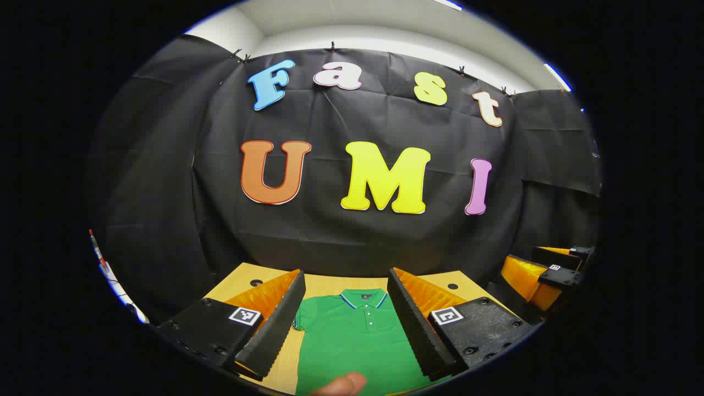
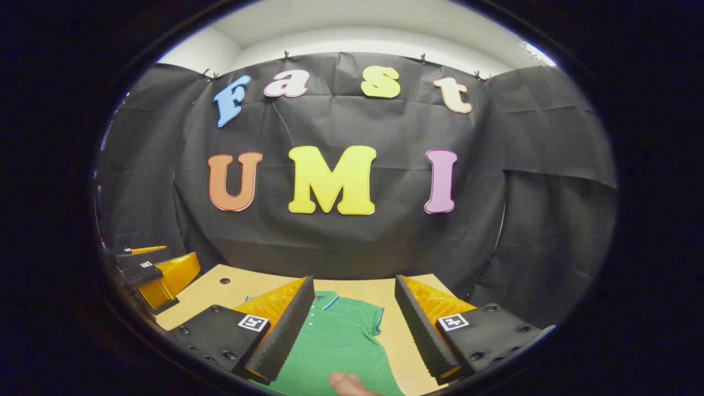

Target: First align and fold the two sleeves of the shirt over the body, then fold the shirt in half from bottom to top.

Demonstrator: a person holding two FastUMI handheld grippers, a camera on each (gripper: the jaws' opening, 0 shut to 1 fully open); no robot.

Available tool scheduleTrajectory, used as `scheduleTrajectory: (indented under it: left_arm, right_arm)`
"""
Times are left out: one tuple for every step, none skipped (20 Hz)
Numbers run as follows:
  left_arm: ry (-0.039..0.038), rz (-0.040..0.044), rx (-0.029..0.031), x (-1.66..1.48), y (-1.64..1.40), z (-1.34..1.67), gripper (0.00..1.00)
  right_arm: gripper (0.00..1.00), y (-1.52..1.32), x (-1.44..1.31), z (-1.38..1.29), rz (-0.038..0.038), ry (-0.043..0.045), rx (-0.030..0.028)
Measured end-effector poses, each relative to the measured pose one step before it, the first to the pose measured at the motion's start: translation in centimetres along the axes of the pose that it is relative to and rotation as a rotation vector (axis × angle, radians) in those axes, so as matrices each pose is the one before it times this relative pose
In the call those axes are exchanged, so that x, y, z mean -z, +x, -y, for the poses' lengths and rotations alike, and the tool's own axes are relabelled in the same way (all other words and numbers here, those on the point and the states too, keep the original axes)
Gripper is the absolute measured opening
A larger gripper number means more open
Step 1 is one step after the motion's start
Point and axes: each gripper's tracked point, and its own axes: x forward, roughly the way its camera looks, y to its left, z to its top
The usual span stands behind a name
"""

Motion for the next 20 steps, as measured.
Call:
scheduleTrajectory:
  left_arm:
    - [-0.00155, -0.00008, 0.00003, 0.102, 0.085, 0.057, 1.00]
    - [0.00200, -0.00375, -0.00140, 0.100, 0.024, 0.089, 1.00]
    - [0.00355, 0.00108, -0.00139, 0.188, 0.094, 0.125, 0.96]
    - [0.00394, 0.00156, -0.00061, -0.030, 0.044, 0.097, 0.96]
    - [-0.00150, 0.00383, 0.00248, -0.041, -0.042, 0.130, 0.96]
    - [-0.00044, 0.00112, 0.00332, 0.108, 0.038, 0.186, 0.96]
    - [0.00348, 0.00435, -0.00289, -0.015, 0.044, 0.021, 1.00]
    - [0.00569, 0.00254, -0.00100, -0.088, 0.183, 0.072, 0.96]
    - [0.00641, 0.00383, -0.00067, -0.130, 0.042, 0.149, 0.96]
    - [0.00432, 0.00234, 0.00040, -0.025, 0.035, 0.102, 0.96]
    - [0.00202, -0.00051, 0.00311, 0.074, 0.215, 0.227, 0.96]
    - [0.00103, -0.00286, -0.00019, 0.116, 0.104, 0.131, 0.96]
    - [-0.00046, -0.00523, 0.00391, 0.082, 0.130, 0.200, 0.96]
    - [0.00127, -0.00810, 0.00204, 0.296, 0.137, 0.195, 0.96]
    - [0.00286, -0.00703, -0.00264, 0.239, 0.075, 0.024, 0.96]
    - [0.00147, -0.00440, -0.00073, 0.080, 0.139, 0.071, 0.96]
    - [-0.00077, -0.00229, 0.00010, 0.137, 0.162, 0.049, 0.96]
    - [0.00016, -0.00091, 0.00038, 0.056, 0.101, 0.053, 0.96]
    - [0.00152, -0.00157, 0.00043, 0.178, 0.093, 0.123, 0.96]
    - [0.00271, -0.00435, -0.00131, 0.260, 0.216, 0.048, 1.00]
  right_arm:
    - [0.94, 0.140, 0.102, 0.139, -0.01042, 0.00228, 0.00098]
    - [0.94, 0.161, -0.044, 0.234, -0.00191, 0.00169, -0.00050]
    - [0.94, 0.130, -0.068, -0.060, -0.00044, -0.00012, -0.00342]
    - [0.94, 0.030, 0.023, 0.055, 0.00487, -0.00835, 0.00105]
    - [0.96, 0.024, -0.136, -0.010, 0.00723, -0.00923, -0.00159]
    - [0.97, -0.028, 0.036, -0.062, 0.00405, -0.00414, -0.00179]
    - [0.96, 0.042, -0.060, 0.058, 0.00249, 0.00311, -0.00165]
    - [0.95, 0.124, 0.027, 0.045, 0.00091, 0.00314, -0.00303]
    - [0.96, -0.036, -0.103, -0.012, 0.00338, 0.00355, -0.00470]
    - [0.95, 0.105, 0.025, 0.213, 0.00255, 0.00126, 0.00055]
    - [0.96, 0.171, 0.015, 0.268, -0.00024, 0.00065, 0.00508]
    - [0.97, 0.134, 0.201, 0.097, -0.00363, 0.00794, -0.00009]
    - [0.97, 0.309, 0.172, 0.146, -0.00888, 0.00549, 0.00414]
    - [0.94, 0.164, 0.314, 0.189, -0.00923, 0.00197, 0.00226]
    - [0.96, 0.158, 0.111, 0.090, -0.00562, 0.00205, 0.00108]
    - [0.96, 0.161, 0.108, 0.070, -0.00290, 0.00281, -0.00075]
    - [0.96, 0.186, 0.146, 0.027, -0.00376, 0.00111, -0.00241]
    - [0.96, 0.155, 0.231, -0.052, -0.00493, -0.00076, -0.00523]
    - [0.96, 0.182, 0.165, -0.032, -0.00506, -0.00158, -0.00436]
    - [0.96, 0.261, 0.229, 0.019, -0.00453, -0.00373, -0.00123]
